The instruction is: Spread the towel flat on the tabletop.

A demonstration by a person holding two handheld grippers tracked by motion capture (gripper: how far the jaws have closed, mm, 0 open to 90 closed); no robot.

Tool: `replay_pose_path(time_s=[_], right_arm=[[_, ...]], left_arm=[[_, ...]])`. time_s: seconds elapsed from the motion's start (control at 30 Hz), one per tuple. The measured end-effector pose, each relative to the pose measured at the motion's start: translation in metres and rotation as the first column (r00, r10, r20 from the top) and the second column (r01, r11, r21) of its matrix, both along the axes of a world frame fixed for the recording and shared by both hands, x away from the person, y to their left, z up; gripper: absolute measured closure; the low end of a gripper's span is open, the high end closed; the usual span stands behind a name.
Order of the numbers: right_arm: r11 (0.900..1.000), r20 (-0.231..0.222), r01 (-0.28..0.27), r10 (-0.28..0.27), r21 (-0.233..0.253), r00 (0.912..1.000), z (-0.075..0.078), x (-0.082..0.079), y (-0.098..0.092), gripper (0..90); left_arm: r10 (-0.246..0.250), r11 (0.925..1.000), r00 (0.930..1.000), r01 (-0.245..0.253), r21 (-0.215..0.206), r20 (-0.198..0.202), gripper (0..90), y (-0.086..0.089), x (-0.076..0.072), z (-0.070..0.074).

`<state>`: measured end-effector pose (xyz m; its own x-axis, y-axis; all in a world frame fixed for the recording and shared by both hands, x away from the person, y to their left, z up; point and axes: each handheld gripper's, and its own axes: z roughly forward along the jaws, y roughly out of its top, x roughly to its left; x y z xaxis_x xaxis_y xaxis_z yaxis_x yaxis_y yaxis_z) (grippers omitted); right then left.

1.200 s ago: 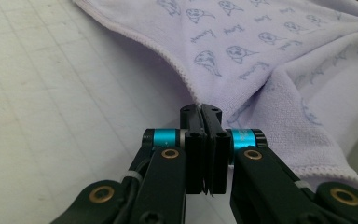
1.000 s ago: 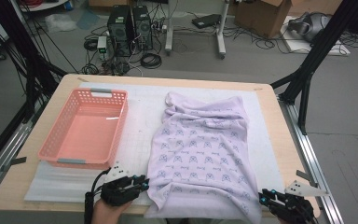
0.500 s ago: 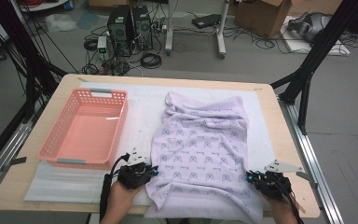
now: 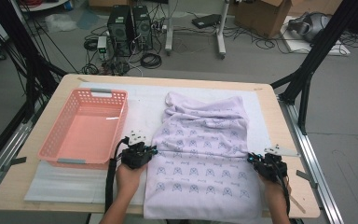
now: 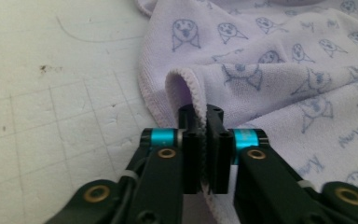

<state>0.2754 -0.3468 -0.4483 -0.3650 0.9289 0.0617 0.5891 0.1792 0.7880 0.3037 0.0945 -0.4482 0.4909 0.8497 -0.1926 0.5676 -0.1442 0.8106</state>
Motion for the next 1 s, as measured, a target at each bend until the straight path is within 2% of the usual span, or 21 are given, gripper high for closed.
replay_pose_path(time_s=[0.07,0.1,0.17,0.27,0.47,0.67,0.87,0.93,1.0], right_arm=[[1.0,-0.008,-0.011,0.011,0.0,0.9999,-0.001,-0.002,0.001,75.0],[1.0,-0.018,-0.022,0.022,0.015,0.9996,-0.002,-0.003,0.0,68.9],[0.998,-0.024,-0.047,0.048,0.036,0.9986,-0.001,-0.008,-0.001,66.3],[0.998,-0.011,-0.053,0.053,0.037,0.9985,0.003,-0.016,-0.006,61.0],[0.996,0.013,-0.051,0.05,0.075,0.9986,0.013,-0.041,-0.021,53.5],[0.992,0.0,-0.097,0.098,0.079,0.9952,0.015,-0.068,-0.024,49.0],[0.986,-0.028,-0.153,0.155,0.071,0.9875,0.011,-0.081,-0.014,48.1],[0.983,-0.042,-0.178,0.18,0.04,0.9827,0.009,-0.081,-0.008,48.9],[0.98,-0.067,-0.197,0.197,0.004,0.9781,0.006,-0.08,-0.003,51.2]], left_arm=[[-0.023,0.9993,0.999,0.022,-0.032,-0.039,60.1,0.002,-0.004,-0.002],[-0.039,0.9986,0.9981,0.037,-0.039,-0.047,55.2,0.003,-0.007,-0.002],[-0.056,0.9975,0.9973,0.054,-0.046,-0.047,51.8,0.006,-0.014,-0.004],[-0.089,0.9951,0.9946,0.086,-0.048,-0.053,46.1,0.011,-0.023,-0.004],[-0.147,0.9882,0.9871,0.144,-0.053,-0.063,41.1,0.018,-0.042,-0.003],[-0.171,0.9833,0.9831,0.166,-0.075,-0.065,37.1,0.023,-0.057,-0.004],[-0.196,0.9801,0.9794,0.194,-0.042,-0.049,38.3,0.019,-0.067,-0.005],[-0.208,0.9779,0.9772,0.207,-0.028,-0.042,42.7,0.015,-0.069,-0.005],[-0.202,0.9789,0.9793,0.202,0.028,-0.014,47.3,0.01,-0.072,-0.005]])
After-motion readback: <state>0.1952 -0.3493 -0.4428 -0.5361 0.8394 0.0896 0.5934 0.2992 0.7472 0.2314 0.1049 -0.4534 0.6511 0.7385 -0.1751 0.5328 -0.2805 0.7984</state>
